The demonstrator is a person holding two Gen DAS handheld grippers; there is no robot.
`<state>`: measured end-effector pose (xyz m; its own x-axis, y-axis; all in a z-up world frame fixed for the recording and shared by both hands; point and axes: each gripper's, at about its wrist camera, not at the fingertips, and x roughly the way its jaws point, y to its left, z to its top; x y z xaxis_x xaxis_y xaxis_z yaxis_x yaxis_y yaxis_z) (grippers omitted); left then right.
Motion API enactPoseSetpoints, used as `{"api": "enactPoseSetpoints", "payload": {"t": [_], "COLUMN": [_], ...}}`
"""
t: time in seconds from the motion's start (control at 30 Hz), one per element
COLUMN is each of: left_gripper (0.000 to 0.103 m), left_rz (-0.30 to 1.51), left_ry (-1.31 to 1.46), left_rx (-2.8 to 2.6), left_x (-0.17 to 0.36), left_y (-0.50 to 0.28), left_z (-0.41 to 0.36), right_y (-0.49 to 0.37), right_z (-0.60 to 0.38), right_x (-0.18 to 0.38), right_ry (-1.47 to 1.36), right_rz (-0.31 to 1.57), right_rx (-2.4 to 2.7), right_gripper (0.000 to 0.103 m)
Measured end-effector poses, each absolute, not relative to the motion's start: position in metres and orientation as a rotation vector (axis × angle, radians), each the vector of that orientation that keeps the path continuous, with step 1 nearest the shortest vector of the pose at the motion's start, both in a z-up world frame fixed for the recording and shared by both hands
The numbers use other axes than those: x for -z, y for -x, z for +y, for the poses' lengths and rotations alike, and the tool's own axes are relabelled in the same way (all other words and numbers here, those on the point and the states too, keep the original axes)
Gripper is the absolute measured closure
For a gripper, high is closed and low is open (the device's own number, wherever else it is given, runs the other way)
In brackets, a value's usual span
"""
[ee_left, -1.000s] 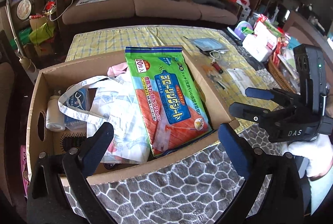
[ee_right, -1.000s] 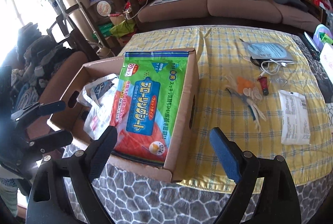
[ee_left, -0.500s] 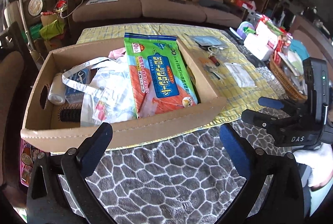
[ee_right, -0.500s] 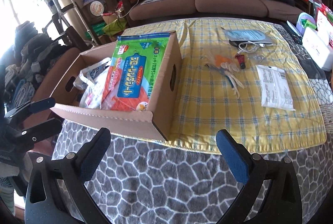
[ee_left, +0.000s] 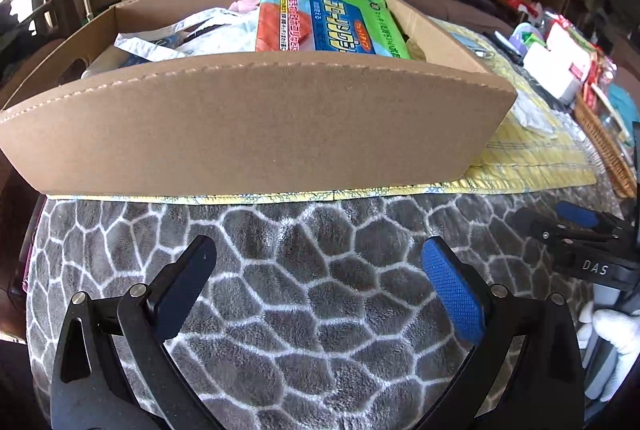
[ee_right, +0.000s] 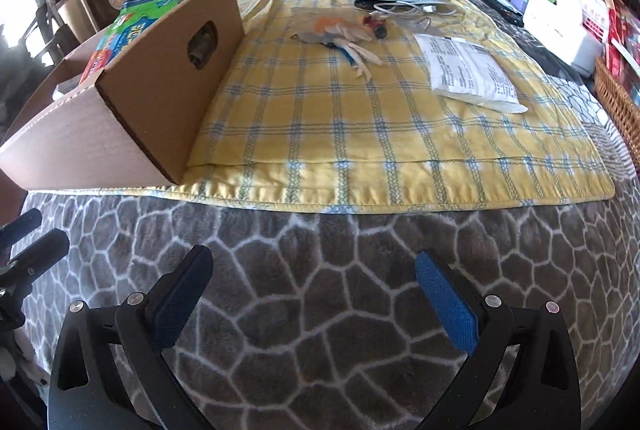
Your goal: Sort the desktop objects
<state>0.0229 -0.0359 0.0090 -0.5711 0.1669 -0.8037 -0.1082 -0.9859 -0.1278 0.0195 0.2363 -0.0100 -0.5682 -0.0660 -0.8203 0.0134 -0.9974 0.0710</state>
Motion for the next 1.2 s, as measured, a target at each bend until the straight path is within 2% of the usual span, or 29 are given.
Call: {"api": "enactPoseSetpoints", "payload": {"t": [0.2, 0.5, 1.2], "left_gripper": [0.0, 0.0, 0.0], "left_rz": [-0.114, 0.078, 0.055], "left_ry": [1.407, 1.432, 1.433], "left_rx": [-2.637, -2.719, -2.711], "left_x": [0.003, 0.017, 0.019], "left_y": [-0.007, -0.001, 0.0], "left_z": [-0.009, 0.019, 0.02], "right_y": [-0.007, -0.008, -0.007], "right_z": [0.265, 0.265, 0.265], "right_x": [0.01, 0.021, 0.021], "right_ry": [-1.469, -1.428, -1.431], "right_rz": [-0.084, 0.013, 0.016], "right_rx": [2.758, 2.812, 2.813], "right_gripper": [0.0, 0.0, 0.0]}}
